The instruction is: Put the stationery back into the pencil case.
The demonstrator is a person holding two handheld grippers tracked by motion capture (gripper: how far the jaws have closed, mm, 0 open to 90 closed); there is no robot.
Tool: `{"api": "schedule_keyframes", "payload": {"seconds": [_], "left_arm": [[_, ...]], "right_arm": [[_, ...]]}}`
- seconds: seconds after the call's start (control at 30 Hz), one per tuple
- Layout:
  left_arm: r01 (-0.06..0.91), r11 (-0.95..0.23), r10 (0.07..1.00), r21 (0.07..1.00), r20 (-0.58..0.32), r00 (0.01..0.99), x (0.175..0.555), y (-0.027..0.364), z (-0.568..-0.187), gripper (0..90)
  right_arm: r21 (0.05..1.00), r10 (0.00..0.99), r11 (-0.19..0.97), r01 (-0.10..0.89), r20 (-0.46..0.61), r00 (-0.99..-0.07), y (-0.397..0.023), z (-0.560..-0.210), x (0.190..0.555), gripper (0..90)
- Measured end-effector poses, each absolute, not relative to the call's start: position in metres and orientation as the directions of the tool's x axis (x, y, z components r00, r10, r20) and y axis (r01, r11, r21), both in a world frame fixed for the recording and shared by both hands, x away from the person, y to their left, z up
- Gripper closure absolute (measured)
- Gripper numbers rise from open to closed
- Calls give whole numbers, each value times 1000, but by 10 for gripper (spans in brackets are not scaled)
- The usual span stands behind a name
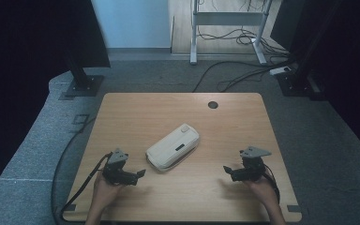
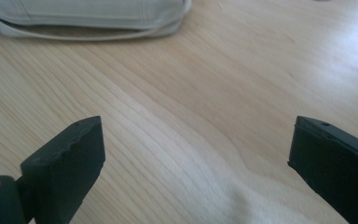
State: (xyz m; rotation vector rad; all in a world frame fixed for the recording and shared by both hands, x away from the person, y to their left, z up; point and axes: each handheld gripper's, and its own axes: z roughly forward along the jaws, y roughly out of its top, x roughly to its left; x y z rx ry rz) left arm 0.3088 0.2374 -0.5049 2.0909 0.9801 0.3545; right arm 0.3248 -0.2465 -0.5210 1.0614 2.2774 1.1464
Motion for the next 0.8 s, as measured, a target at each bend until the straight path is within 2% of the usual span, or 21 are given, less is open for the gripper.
{"api": "schedule_keyframes", "payload": {"seconds": [0.37, 0.8], "left_arm": [[559, -407, 762, 723, -69, 644, 304, 246, -527, 0], [588, -459, 767, 666, -37, 641, 306, 239, -548, 0]], "right_arm": [[786, 798, 364, 500, 13, -602, -258, -542, 319, 0], [732, 791, 434, 525, -30, -611, -252, -555, 318, 7]]}}
